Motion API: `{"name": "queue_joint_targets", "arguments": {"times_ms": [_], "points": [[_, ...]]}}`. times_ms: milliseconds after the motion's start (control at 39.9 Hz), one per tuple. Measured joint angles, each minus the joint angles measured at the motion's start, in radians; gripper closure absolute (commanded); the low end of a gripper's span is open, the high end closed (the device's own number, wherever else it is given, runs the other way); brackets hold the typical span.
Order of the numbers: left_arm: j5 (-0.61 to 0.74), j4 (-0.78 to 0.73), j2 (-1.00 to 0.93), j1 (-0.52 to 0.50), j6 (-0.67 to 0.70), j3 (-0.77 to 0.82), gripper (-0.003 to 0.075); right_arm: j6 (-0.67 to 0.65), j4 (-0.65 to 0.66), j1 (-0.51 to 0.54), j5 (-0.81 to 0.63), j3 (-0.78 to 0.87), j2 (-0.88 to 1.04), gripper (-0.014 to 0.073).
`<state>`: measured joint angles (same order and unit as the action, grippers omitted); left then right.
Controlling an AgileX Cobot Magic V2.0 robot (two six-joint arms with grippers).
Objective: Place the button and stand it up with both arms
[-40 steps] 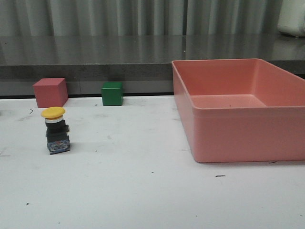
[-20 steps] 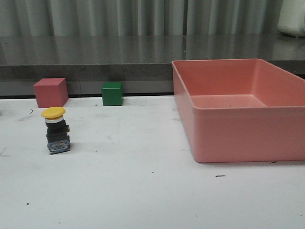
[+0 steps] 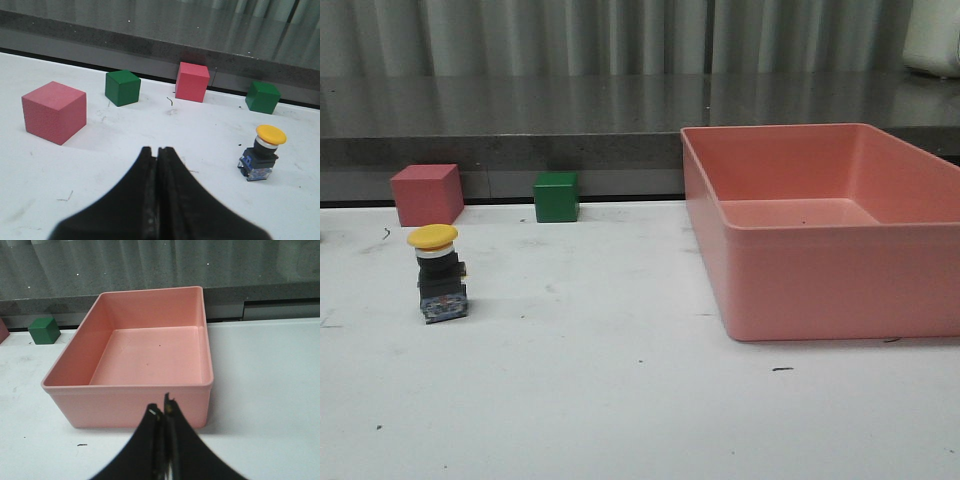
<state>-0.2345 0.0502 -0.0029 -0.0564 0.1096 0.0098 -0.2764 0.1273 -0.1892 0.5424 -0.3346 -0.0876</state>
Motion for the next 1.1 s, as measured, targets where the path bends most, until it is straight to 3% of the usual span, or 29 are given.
{"name": "queue_joint_targets", "arguments": {"times_ms": [226,1103], "points": [[0.106,0.001,0.0,-0.003,0.0,-0.002,0.074,0.0,0.0,0.0,0.0,0.0,0.0,0.0664],[0.115,0.002,0.0,-0.003,0.0,-0.002,0.074,0.0,0.002,0.0,0.0,0.0,0.0,0.0664]]}}
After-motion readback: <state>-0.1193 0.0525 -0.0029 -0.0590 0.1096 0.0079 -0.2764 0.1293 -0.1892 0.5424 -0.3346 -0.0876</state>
